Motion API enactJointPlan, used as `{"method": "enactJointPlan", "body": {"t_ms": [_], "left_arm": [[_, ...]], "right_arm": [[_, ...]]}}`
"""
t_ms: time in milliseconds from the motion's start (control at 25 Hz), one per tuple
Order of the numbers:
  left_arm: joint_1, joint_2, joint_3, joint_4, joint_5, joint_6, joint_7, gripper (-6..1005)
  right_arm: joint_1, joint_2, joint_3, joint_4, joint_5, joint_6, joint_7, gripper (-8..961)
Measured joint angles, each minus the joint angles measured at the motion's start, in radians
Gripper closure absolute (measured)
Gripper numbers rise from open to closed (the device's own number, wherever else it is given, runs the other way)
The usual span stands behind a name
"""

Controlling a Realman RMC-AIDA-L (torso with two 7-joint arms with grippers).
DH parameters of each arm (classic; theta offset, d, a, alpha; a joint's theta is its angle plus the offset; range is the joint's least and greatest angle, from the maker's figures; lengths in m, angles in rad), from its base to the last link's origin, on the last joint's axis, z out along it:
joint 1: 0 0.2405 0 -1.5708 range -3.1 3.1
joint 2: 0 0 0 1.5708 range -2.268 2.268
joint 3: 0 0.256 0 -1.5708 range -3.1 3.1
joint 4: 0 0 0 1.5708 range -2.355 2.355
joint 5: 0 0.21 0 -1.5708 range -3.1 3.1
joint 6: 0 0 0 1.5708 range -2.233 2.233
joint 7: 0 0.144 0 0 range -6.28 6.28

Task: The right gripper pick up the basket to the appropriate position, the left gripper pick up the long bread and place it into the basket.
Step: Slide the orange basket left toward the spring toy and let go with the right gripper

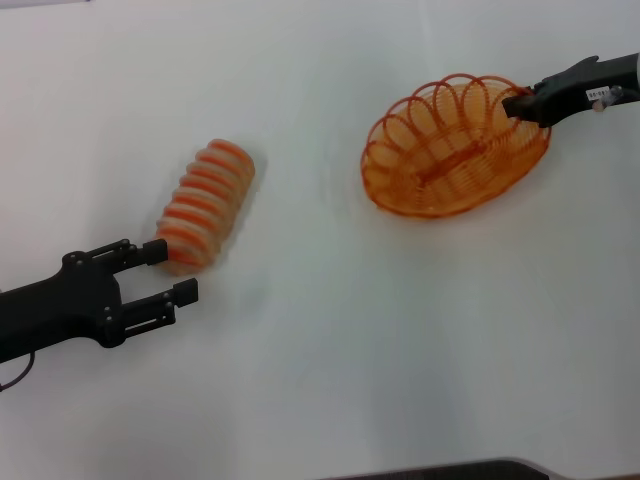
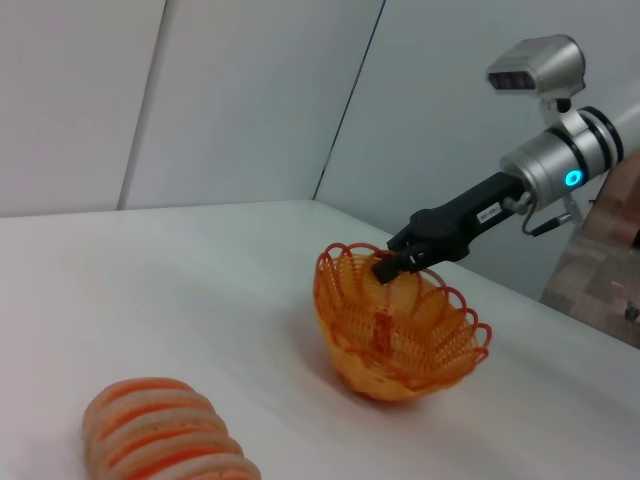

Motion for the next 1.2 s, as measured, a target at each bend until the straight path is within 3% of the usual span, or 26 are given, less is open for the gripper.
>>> {"method": "enactJointPlan", "body": {"t_ms": [320,600,1200], "left_arm": [[0.001,-0.002,0.000,0.001,0.001,-0.001,0.001,278],[0.002,-0.002,0.000,0.003,-0.002,-0.001,0.001,279],[0.005,-0.004,-0.012,0.022,0.003,-0.004,0.005,277]], "right_arm": [[-0.033,-0.022,0.097,-0.001,0.161,-0.170,0.020,844],[-0.045,-0.029,0.121,0.028,0.202,-0.230,0.049,864],[-0.021,-0.048,0.096,0.116,0.206,-0.255,0.264,868]]}}
